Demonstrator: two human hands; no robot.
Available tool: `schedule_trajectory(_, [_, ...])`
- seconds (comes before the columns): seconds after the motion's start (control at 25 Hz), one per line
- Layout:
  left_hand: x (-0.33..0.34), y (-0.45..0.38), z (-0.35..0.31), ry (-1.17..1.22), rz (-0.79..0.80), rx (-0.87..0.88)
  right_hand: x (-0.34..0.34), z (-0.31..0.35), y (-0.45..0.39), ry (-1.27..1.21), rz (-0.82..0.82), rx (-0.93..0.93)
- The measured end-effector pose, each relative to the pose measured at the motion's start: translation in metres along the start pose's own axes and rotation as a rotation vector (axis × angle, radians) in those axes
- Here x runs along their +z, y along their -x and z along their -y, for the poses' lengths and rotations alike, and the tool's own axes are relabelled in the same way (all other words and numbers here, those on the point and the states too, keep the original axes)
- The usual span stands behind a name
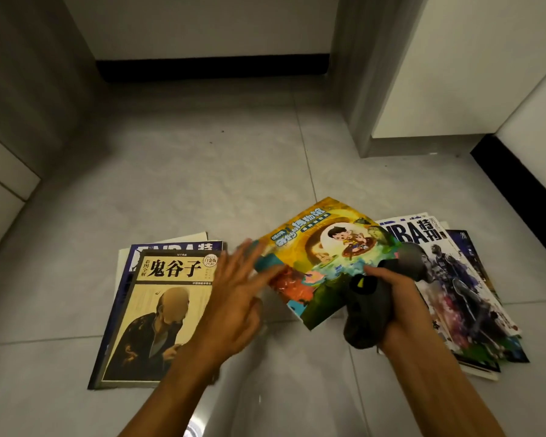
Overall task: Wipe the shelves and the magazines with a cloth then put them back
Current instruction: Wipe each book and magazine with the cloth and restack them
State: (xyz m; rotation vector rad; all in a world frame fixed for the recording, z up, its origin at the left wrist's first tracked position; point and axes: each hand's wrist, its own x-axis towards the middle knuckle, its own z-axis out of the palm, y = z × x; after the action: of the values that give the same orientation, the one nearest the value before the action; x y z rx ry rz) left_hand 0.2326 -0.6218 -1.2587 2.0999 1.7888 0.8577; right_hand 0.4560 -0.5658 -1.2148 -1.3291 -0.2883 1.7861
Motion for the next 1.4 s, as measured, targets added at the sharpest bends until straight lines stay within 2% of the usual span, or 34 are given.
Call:
schedule_trajectory(0.04, [0.003, 0.000, -0.005, -0.112, 0.104, 0.125, 0.000, 0.004, 0.002, 0.031, 0.015, 0.012])
schedule_trajectory(0.12, [0.008, -0.004, -0.021, -0.173, 0.150, 0.218, 0.003, 0.006, 0.011, 0.071, 0.087, 0.088])
schedule_trajectory(0.2, [0.009, -0.004, -0.030, -0.096, 0.067, 0.242, 0.007, 0.010, 0.018, 0.173, 0.103, 0.109])
schedule_trajectory(0.28, [0.002, -0.005, -0.036, 0.100, -0.054, 0.162, 0.007, 0.013, 0.019, 0.303, 0.051, 0.017])
schedule_trajectory(0.32, [-0.004, -0.008, -0.038, 0.209, -0.087, 0.046, 0.005, 0.012, 0.018, 0.395, -0.010, -0.101])
schedule_trajectory(0.4, [-0.013, -0.014, -0.044, 0.340, -0.087, -0.165, 0.011, 0.004, 0.027, 0.806, -0.151, -0.591])
schedule_trajectory(0.48, [-0.012, -0.019, -0.052, 0.364, -0.028, -0.104, 0.030, -0.023, 0.042, 1.200, -0.098, -1.083])
schedule_trajectory(0.52, [-0.011, -0.020, -0.055, 0.406, -0.016, -0.048, 0.039, -0.037, 0.048, 1.316, -0.062, -1.199])
schedule_trajectory(0.6, [-0.012, -0.019, -0.060, 0.479, -0.031, -0.043, 0.042, -0.048, 0.041, 1.439, -0.003, -1.347])
schedule_trajectory(0.68, [-0.016, -0.019, -0.057, 0.444, -0.043, -0.077, 0.025, -0.034, 0.016, 1.431, -0.030, -1.279])
schedule_trajectory(0.8, [-0.021, -0.017, -0.056, 0.449, -0.014, -0.129, -0.020, 0.006, -0.017, 1.389, -0.207, -1.008])
schedule_trajectory(0.88, [-0.020, -0.020, -0.061, 0.424, 0.008, -0.121, -0.019, 0.007, -0.007, 1.410, -0.207, -0.962])
schedule_trajectory(0.96, [-0.017, -0.023, -0.064, 0.410, 0.034, -0.078, 0.012, -0.016, 0.019, 1.410, -0.103, -1.024])
schedule_trajectory(1.04, [-0.013, -0.020, -0.066, 0.474, 0.008, -0.051, 0.036, -0.036, 0.044, 1.383, -0.032, -1.199])
schedule_trajectory(1.16, [-0.016, -0.018, -0.068, 0.530, -0.023, -0.078, 0.028, -0.031, 0.030, 1.355, -0.005, -1.351])
schedule_trajectory(1.24, [-0.023, -0.016, -0.071, 0.563, -0.037, -0.131, -0.002, -0.008, 0.000, 1.396, -0.075, -1.259])
schedule_trajectory(1.4, [-0.027, -0.008, -0.072, 0.662, -0.012, -0.205, -0.057, 0.017, -0.043, 1.615, -0.160, -0.801])
